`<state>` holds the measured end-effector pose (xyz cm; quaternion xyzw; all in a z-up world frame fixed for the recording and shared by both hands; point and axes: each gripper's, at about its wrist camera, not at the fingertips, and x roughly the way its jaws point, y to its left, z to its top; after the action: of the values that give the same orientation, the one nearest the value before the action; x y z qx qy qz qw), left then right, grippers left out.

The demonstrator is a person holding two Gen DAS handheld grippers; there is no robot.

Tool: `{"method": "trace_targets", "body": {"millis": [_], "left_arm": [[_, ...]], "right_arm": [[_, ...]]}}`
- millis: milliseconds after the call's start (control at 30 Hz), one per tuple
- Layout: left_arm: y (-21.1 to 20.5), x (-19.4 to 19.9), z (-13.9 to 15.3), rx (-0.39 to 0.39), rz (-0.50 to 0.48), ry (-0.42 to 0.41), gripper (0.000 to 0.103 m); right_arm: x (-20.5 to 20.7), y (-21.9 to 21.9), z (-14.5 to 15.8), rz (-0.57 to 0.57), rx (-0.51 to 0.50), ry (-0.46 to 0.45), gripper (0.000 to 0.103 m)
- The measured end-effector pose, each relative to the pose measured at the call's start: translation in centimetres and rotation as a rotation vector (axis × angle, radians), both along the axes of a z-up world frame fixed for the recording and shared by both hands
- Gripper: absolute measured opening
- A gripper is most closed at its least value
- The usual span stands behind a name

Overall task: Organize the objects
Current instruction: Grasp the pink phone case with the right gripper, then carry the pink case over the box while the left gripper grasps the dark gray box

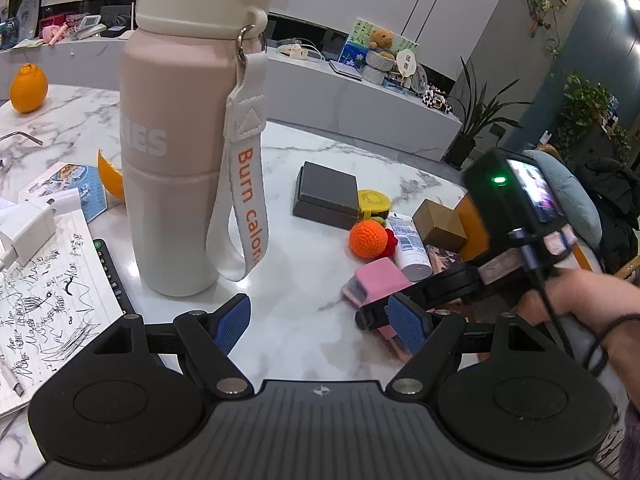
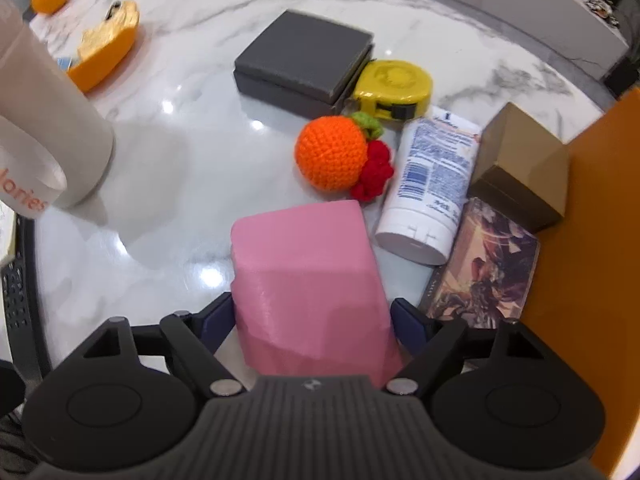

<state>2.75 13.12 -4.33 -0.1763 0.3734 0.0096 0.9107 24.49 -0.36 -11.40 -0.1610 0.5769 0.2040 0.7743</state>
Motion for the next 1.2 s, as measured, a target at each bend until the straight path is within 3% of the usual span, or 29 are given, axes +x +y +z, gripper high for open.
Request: {"method": "trace_targets", "body": {"millis": [267, 367, 467, 600, 800, 967, 1200], "left_arm": [[-0.4, -0.4, 0.7, -0.013, -0.009, -0.05, 0.09], [-1.5, 0.8, 1.6, -0.027, -0.03, -0.074, 0.09], [-3.1, 4.1, 2.3, -0.009, -0.051, -0.05, 0.09], [-5.2, 10.7, 2.2, 0.015, -0.135, 0.0, 0.09], [-7.3, 19.3, -0.3, 0.285, -0.106, 0.182, 0.09], [-5.6, 21.8, -2.3, 0.29, -0.032, 0.238, 0.087], [-5.9, 22.6, -4.8, 0.364, -0.072, 0.29, 0.089]], "right_arm": [[-3.6, -6.9, 5.8, -0.24, 0.449, -0.061, 0.083], [-5.7, -10.1, 8.6, -0.236, 0.626, -0.091, 0.082], [-7.8, -12.6, 11.3, -0.237, 0.676, -0.193, 0.082], [-8.9, -16.9, 12.8, -0.276, 0.76, -0.231, 0.082], [-9.8, -23.2, 12.5, -0.404, 0.877, -0.236, 0.082], [-9.5, -26.7, 10.1, -0.431, 0.94, -0.172, 0.083], [-8.9, -28.4, 8.6, -0.469, 0.942, -0.143, 0.083]]}}
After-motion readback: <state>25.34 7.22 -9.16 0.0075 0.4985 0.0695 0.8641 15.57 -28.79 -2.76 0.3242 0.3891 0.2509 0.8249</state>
